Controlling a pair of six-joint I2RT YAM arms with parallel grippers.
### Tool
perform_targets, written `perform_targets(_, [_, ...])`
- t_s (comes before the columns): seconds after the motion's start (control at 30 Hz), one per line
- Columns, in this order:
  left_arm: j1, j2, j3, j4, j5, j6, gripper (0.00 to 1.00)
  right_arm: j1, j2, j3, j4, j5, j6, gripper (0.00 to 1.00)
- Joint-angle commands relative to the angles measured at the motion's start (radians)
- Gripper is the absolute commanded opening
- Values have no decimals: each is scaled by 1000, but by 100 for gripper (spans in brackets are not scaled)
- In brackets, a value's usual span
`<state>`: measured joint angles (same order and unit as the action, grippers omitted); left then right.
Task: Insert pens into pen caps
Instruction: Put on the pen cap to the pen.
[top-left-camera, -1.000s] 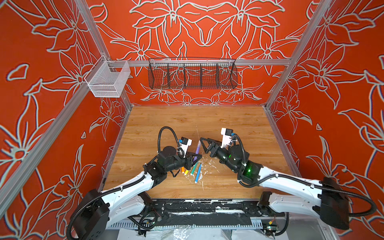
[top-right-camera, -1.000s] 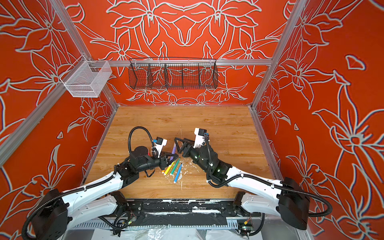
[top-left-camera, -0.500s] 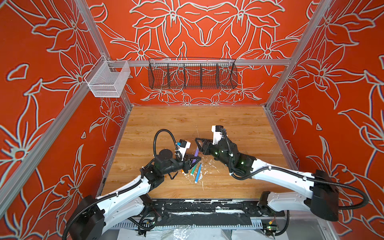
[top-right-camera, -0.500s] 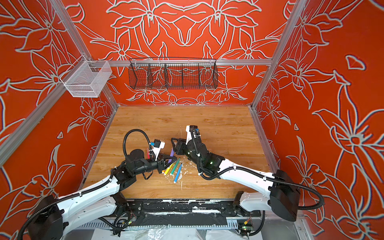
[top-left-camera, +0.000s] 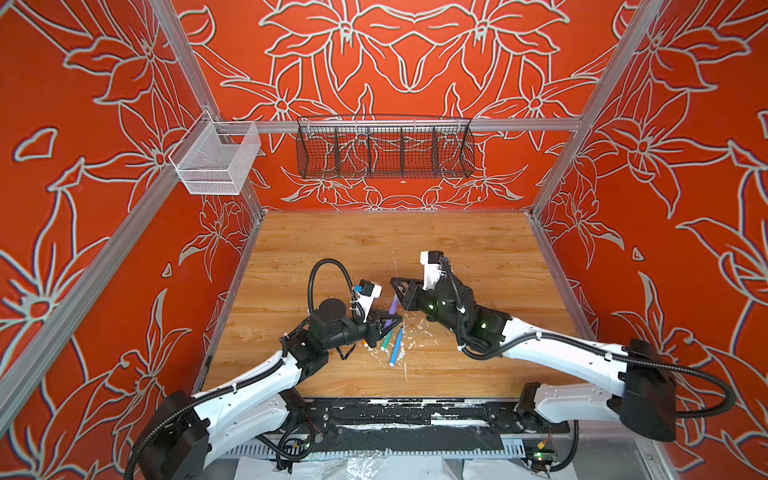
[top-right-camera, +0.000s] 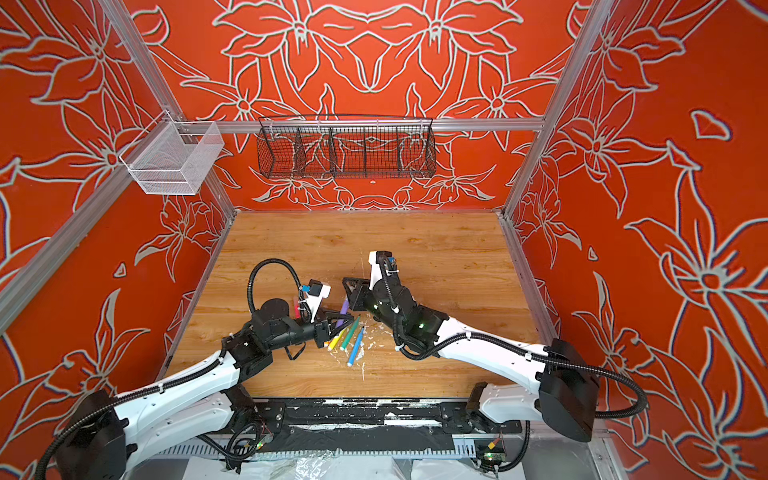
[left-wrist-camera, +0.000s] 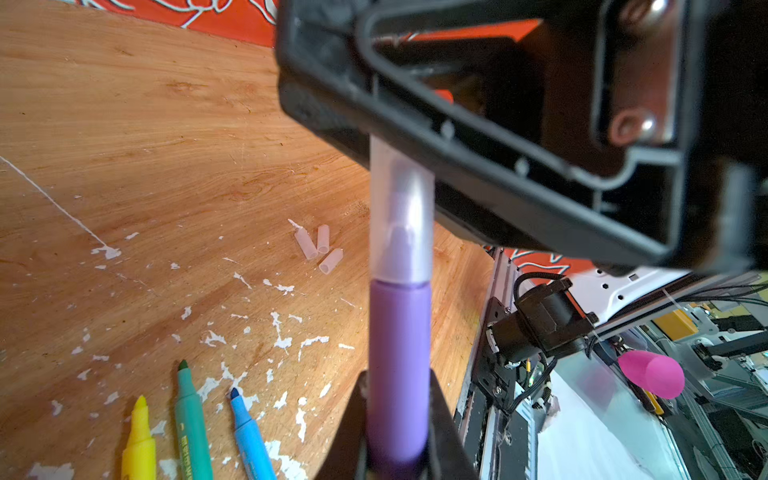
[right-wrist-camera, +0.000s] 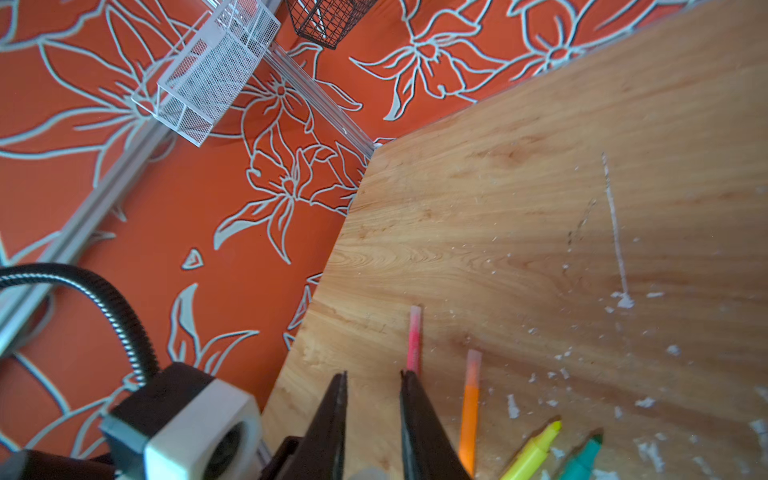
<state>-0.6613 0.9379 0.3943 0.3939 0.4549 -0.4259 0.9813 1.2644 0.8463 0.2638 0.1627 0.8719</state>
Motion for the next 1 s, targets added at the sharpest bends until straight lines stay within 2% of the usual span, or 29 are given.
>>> perform_targets(0.0, [0, -7, 12, 33, -2, 19, 0, 2, 11, -10, -11, -14, 25, 14])
perform_targets(0.1, [0, -8, 35, -16, -27, 37, 0, 5, 7, -53, 38, -37, 50, 11])
perform_targets(0.23, [0, 23, 109, -116, -119, 54, 0, 7, 2, -93, 57, -54, 50, 6])
perform_targets(0.47, [0, 139, 288, -153, -127, 0, 0, 19, -16, -161, 132, -93, 56, 1])
perform_targets(0.6, [0, 153, 346, -122, -172, -9, 0, 40, -63, -192, 137, -75, 63, 0])
perform_targets(0.77, [0, 122, 368, -58, -283, -3, 0, 71, -127, -234, 135, -51, 59, 0])
perform_targets(0.97, [2, 114, 425, -59, -328, 37, 0, 106, -127, -243, 150, -66, 62, 0])
